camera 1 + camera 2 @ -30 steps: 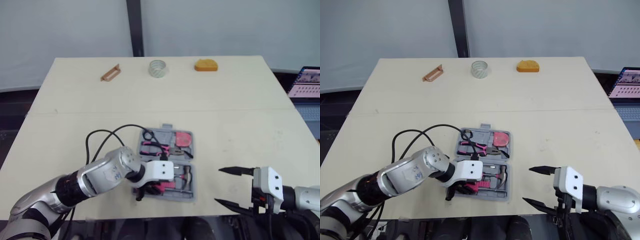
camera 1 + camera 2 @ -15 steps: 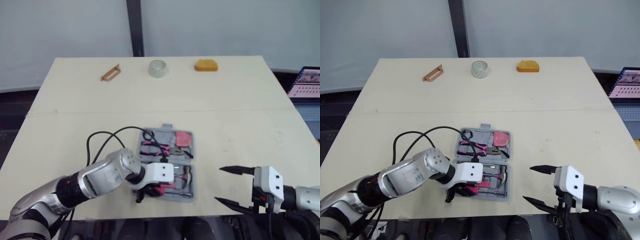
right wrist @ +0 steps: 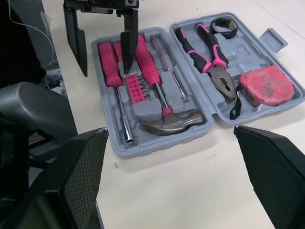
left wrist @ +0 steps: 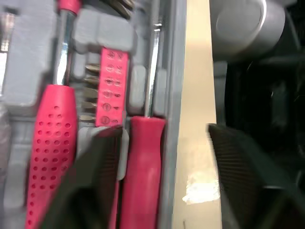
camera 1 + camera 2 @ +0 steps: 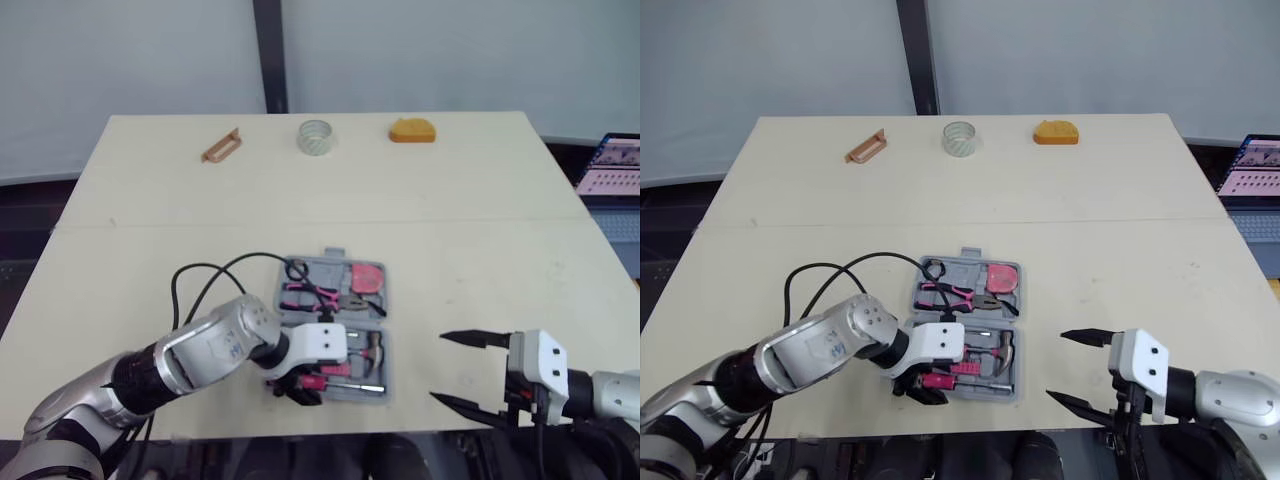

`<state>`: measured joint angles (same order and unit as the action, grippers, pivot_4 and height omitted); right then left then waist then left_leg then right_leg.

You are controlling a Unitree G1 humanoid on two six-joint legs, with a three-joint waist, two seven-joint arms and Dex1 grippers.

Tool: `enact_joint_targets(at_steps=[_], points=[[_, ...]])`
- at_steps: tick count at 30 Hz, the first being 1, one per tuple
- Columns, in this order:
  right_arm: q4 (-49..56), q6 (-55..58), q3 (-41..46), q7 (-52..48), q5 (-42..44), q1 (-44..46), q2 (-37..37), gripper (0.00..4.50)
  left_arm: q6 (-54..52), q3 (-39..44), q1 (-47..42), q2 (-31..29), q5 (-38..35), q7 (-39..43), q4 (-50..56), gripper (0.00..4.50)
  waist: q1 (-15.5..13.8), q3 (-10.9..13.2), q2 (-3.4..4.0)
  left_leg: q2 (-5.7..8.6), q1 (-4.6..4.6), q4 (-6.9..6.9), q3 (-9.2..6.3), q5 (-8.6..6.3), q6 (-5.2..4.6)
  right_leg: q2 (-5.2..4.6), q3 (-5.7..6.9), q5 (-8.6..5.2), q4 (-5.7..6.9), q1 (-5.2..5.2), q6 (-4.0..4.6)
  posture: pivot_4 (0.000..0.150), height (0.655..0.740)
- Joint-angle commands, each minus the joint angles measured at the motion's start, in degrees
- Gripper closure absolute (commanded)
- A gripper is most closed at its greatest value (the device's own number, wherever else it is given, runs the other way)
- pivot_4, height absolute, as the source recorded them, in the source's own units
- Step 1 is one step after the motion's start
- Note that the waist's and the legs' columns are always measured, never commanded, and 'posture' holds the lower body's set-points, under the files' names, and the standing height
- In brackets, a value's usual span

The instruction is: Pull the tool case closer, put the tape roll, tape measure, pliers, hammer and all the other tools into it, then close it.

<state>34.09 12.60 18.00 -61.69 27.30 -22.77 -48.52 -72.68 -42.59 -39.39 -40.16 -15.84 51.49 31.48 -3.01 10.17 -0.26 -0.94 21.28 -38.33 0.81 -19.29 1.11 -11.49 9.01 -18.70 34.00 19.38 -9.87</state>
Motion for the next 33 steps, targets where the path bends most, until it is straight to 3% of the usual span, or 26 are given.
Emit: enact_joint_targets(at_steps=[1,5,7,10,14,19,25,33], points=[[1.5,-0.2,0.1,0.3,1.2,0.6,0.5,0.0,-3.9,3.0,0.1,-0.2,-2.8,-0.7,3.2,1.58,0.0,0.0,0.0,0.0,0.0,0.0,0.0,0.0,0.0,0.0,0.0,0.0,0.0,0.0,0.0,0.15,0.74],[1.6,-0.1,-0.1,0.4,1.2,1.0,0.6,0.0,-3.5,7.6,2.1,-0.5,-4.4,-2.4,4.9,1.58,0.0,0.0,0.0,0.0,0.0,0.0,0.0,0.0,0.0,0.0,0.0,0.0,0.0,0.0,0.0,0.15,0.74],[1.7,0.0,0.0,0.4,1.3,1.1,0.7,0.0,1.7,12.6,6.7,-0.2,-5.2,-2.9,4.8,1.58,0.1,0.0,0.0,0.0,-0.01,0.0,-0.01,0.0,0.0,0.0,0.0,0.0,0.0,0.0,0.0,0.15,0.74],[1.7,0.0,0.1,0.5,1.4,1.2,1.0,0.0,12.0,18.3,14.4,-0.1,-5.2,-3.4,3.2,2.48,0.2,0.0,0.01,-0.02,-0.02,0.04,-0.01,0.0,0.0,0.0,0.0,0.0,-0.02,0.0,0.0,0.15,0.74],[1.6,-0.2,0.1,0.8,1.5,1.6,1.7,0.0,26.3,23.3,23.6,-0.1,-5.5,-0.7,-0.2,4.46,0.2,0.0,0.03,-0.02,-0.03,0.02,0.0,0.0,0.0,0.0,-0.01,0.0,-0.01,0.0,0.01,0.15,0.74],[1.6,-0.1,0.0,1.1,1.7,2.1,2.4,0.0,46.2,25.9,30.9,1.5,-2.5,2.0,-7.3,4.46,0.0,0.0,0.04,-0.01,-0.03,-0.01,0.0,0.0,0.0,-0.01,0.0,0.01,-0.01,-0.02,0.02,0.15,0.74],[1.7,-0.4,-0.1,1.9,1.9,2.4,3.4,0.0,62.5,26.3,34.7,4.1,1.3,3.4,-15.8,4.46,0.1,0.0,0.08,0.0,-0.06,0.02,0.02,0.0,0.0,-0.01,0.0,0.01,-0.01,-0.02,0.02,0.15,0.74],[1.5,1.5,0.6,0.8,4.7,3.2,2.6,0.0,71.8,24.8,36.5,4.1,5.0,6.6,-22.0,4.46,0.1,-0.1,0.09,0.0,-0.08,0.02,0.03,0.0,0.0,-0.01,0.0,0.01,0.0,-0.02,0.02,0.15,0.74]])
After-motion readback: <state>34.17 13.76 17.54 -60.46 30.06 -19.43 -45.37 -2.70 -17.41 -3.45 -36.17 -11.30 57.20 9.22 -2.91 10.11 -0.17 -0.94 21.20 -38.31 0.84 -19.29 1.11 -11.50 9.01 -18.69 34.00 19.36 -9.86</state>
